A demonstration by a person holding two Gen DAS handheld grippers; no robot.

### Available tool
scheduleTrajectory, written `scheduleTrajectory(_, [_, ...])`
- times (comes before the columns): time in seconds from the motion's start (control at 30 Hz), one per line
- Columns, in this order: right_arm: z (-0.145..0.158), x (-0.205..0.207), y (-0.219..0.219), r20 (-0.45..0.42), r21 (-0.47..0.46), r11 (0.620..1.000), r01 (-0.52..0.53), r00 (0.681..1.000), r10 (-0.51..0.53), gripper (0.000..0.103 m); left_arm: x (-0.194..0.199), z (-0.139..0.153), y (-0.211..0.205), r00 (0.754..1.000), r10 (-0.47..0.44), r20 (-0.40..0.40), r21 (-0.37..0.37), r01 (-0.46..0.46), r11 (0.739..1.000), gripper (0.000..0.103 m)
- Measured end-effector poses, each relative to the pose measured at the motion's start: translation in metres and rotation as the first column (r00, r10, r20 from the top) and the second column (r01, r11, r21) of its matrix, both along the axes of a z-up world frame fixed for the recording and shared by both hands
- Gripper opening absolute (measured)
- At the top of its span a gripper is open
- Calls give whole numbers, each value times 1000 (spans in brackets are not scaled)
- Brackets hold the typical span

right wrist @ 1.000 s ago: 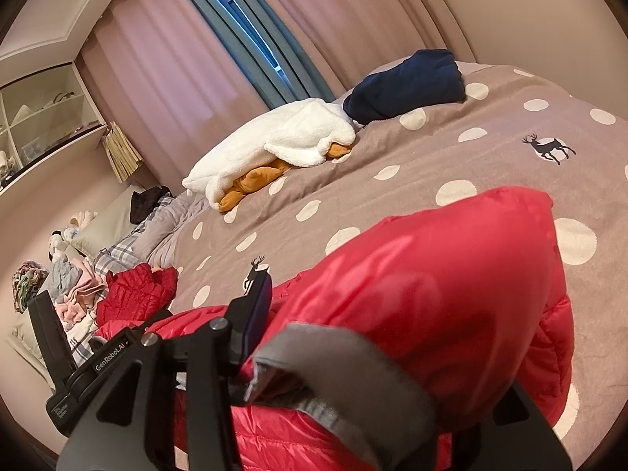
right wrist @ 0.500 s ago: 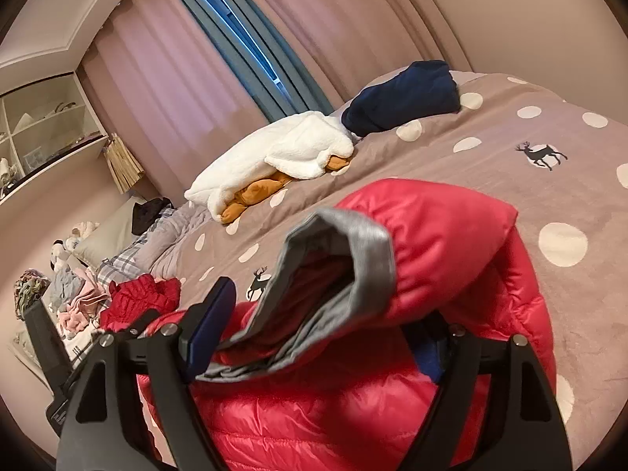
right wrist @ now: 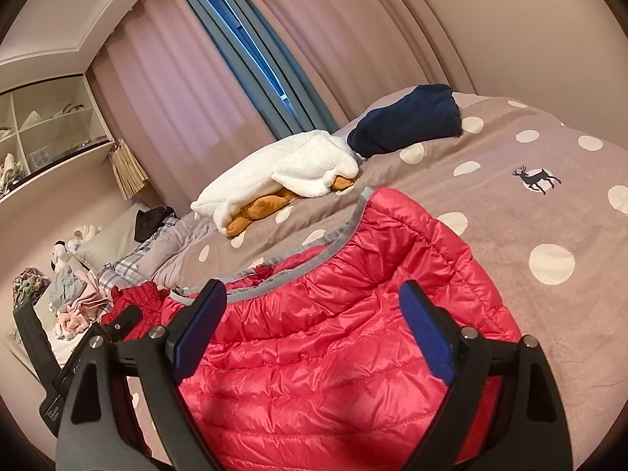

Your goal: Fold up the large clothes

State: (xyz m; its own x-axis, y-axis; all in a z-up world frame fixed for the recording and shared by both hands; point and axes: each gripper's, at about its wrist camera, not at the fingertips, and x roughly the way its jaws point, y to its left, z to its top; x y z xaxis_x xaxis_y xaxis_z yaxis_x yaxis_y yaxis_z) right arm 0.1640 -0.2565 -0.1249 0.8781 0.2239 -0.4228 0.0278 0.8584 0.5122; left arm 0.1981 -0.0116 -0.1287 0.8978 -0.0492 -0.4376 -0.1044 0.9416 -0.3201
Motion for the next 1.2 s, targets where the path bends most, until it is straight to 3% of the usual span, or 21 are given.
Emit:
scheduleTrajectory(0.33, [1, -2, 2, 0, -3, 1000, -4, 1000, 4, 91, 0, -2, 3, 1000, 11, -10, 4, -11, 1000, 100])
scheduleTrajectory(0.73, [-22, 36, 1, -34, -41, 999, 8, 999, -10, 87, 49, -39, 16, 995, 48, -88, 11, -47, 999, 100])
scheduleTrajectory(0.9, [-48, 73, -1, -84, -102, 994, 31, 996, -39, 84, 85, -78, 14, 983, 63, -173, 58, -54, 997, 99])
scheduleTrajectory(1.03, [-91, 106, -3, -189, -127, 992, 20, 981, -44, 81, 114, -123, 15, 954, 70, -290, 42, -61, 997, 99])
scheduleTrajectory(1.2, [-113, 125, 3, -217, -187, 982, 36, 973, -77, 81, 118, -131, 9, 954, 95, -283, 70, -78, 994, 99])
